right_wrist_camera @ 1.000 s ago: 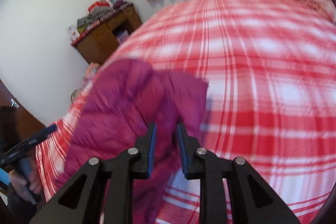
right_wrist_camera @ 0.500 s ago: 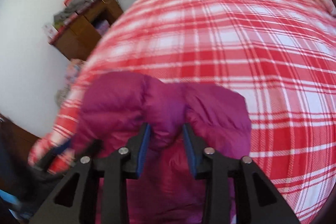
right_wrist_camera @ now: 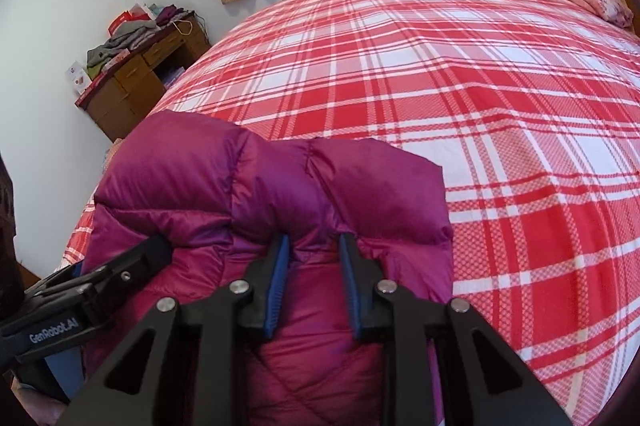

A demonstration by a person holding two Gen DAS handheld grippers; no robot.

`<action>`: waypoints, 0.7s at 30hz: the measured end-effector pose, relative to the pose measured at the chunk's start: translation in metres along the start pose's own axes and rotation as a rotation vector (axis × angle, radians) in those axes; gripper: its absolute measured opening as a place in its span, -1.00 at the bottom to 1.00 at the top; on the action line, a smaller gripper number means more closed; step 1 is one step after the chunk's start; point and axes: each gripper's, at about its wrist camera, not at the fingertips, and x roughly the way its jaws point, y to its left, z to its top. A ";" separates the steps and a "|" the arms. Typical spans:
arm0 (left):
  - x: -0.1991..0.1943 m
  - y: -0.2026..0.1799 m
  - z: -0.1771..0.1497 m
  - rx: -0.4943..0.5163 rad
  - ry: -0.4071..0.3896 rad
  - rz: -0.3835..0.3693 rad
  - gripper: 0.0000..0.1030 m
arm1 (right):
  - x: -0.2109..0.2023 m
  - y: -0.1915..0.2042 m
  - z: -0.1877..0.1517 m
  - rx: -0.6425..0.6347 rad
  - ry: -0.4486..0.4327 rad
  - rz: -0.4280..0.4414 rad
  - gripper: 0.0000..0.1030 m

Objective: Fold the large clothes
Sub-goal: 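Press the rolled jacket bundle down with both tools to tuck it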

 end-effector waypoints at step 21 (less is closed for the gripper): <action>0.017 -0.007 -0.003 0.038 -0.002 0.076 0.99 | 0.010 -0.011 0.001 0.030 0.014 0.062 -0.47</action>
